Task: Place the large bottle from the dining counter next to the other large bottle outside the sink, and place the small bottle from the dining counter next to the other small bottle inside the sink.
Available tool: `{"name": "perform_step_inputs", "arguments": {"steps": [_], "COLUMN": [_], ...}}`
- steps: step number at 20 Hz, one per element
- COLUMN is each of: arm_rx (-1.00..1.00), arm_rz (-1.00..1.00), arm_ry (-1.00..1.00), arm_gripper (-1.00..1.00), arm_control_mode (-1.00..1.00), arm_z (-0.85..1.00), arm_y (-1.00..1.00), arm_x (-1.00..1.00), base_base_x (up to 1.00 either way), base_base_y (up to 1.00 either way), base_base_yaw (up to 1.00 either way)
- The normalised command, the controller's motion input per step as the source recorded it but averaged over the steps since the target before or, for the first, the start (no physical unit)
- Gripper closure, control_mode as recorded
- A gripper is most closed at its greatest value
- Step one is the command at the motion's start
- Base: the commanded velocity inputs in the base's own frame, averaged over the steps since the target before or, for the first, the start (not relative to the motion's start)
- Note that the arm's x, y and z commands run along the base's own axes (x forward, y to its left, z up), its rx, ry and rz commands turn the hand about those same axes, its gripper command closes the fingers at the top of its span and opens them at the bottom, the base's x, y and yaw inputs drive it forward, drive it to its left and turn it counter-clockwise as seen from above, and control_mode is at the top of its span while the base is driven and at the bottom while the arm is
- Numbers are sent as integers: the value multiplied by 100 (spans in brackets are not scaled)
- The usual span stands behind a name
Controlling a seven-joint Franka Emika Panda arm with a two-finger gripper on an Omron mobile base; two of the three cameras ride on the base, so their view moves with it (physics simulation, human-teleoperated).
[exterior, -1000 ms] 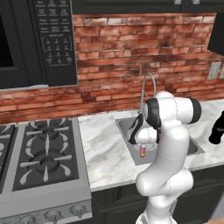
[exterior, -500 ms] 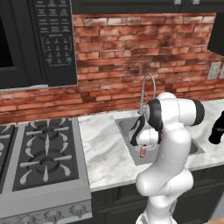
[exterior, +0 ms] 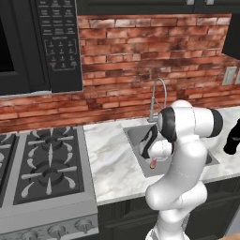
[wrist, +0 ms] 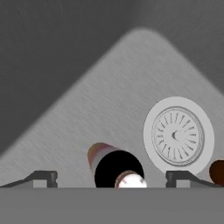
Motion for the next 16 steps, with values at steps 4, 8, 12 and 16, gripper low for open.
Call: {"name": "perform_step_inputs", "arguments": {"steps": [4, 8, 12, 16], "arm_rx": [0, 0, 0, 0], "arm_rz": [-3, -5, -5, -5], "arm_ry": [0, 0, 0, 0], "arm_gripper": [-100, -100, -100, -100], "arm_control_mode": [-100, -100, -100, -100], "arm_z": [14, 27, 39, 34], "arm_y": [0, 0, 0, 0], "arm_x": [-6, -2, 0, -4], "base_base_x": [0, 0, 0, 0], "base_base_y": [0, 0, 0, 0], "base_base_yaw": [0, 0, 0, 0]}}
